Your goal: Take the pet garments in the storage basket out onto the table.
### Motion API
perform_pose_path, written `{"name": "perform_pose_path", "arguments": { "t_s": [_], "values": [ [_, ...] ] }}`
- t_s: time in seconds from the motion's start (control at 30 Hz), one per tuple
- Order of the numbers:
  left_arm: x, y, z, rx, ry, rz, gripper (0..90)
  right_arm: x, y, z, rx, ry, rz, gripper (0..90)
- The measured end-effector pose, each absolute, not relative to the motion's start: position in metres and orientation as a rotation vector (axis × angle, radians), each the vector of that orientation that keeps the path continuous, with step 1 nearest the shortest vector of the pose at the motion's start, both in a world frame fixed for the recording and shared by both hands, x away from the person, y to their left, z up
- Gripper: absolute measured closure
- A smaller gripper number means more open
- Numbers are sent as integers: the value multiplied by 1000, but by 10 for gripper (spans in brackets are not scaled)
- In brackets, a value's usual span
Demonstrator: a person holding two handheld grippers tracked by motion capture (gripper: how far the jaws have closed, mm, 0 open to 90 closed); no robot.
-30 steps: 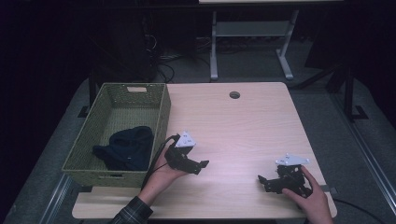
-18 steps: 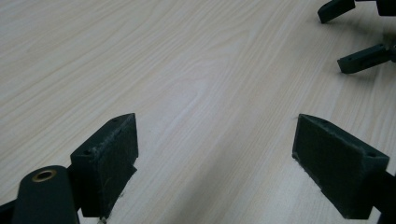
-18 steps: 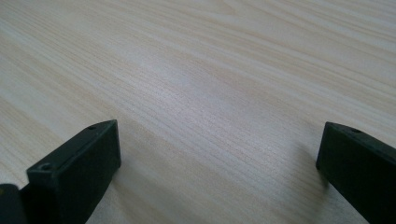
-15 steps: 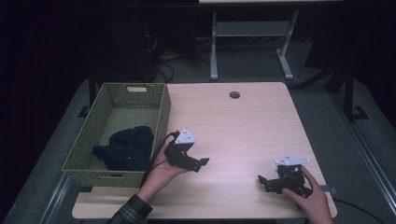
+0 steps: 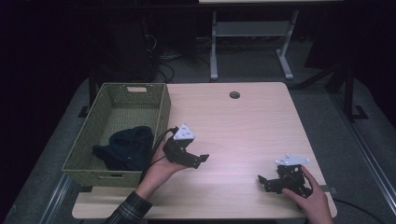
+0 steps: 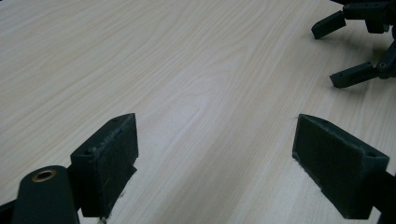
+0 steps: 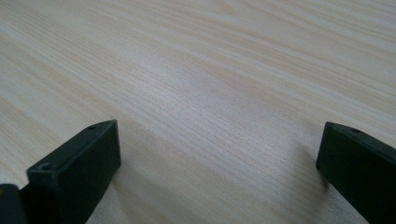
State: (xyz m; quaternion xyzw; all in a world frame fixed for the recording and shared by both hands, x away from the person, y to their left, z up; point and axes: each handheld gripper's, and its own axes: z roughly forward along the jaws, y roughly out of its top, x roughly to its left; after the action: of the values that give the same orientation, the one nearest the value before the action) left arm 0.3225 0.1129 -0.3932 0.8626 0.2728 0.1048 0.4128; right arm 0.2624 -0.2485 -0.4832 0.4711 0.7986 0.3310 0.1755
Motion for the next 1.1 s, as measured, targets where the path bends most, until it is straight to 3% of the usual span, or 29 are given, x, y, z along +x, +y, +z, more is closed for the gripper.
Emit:
{"name": "perform_pose_path", "arguments": {
  "t_s": [1.1],
  "values": [
    [334,135,-361,2153,680,287,141,262,-248,-483,1333,2262,938,0]
  ]
}}
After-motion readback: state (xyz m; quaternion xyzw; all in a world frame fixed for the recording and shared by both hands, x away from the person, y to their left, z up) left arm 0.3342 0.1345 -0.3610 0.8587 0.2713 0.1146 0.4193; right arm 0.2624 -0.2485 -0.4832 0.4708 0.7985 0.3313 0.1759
